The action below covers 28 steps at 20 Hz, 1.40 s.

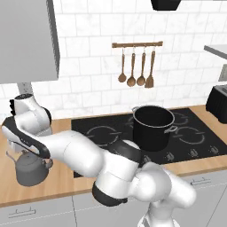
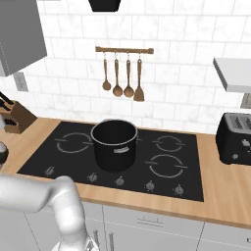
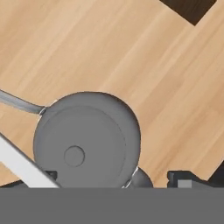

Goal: Pick the kettle from the counter and place it on a stove burner. Then turn the burner on.

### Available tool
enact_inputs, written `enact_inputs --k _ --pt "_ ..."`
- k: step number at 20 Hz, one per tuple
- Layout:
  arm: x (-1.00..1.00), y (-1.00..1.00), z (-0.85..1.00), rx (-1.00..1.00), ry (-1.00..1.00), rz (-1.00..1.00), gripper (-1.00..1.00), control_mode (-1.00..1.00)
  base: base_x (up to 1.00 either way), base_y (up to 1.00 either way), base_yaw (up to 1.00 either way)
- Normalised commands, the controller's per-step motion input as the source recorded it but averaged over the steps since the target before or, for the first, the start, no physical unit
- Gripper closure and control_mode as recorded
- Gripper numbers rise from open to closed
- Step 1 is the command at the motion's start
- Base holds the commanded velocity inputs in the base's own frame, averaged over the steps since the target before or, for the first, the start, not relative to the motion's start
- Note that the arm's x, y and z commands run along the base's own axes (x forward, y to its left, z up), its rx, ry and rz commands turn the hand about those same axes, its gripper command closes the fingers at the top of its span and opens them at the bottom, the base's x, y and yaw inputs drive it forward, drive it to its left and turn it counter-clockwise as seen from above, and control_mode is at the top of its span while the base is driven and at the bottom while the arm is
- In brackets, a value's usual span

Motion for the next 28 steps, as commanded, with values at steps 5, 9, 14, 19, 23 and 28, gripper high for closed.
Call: enact_inputs --k 5,9,14,19,23,28 --pt "-0.02 0.03 -0.09 -0.03 0.0 0.0 1.0 -1.0 0.0 0.0 0.0" --pt "0.0 0.0 0.0 0.0 -0.06 0.01 1.0 -1.0 0.0 0.0 0.0" --pt "-0.12 -0.15 0.0 0.0 -0.21 0.05 1.0 -1.0 0.0 0.0 0.0" --pt "-0.29 -0.67 0.0 0.0 -0.34 0.01 1.0 -1.0 0.0 0.0 0.0" --pt "-0.02 -1.0 0.02 0.0 -0.3 0.0 1.0 -1.0 0.0 0.0 0.0" --pt "0.05 -1.0 0.05 0.0 -0.21 -0.01 1.0 -1.0 0.0 0.0 0.0"
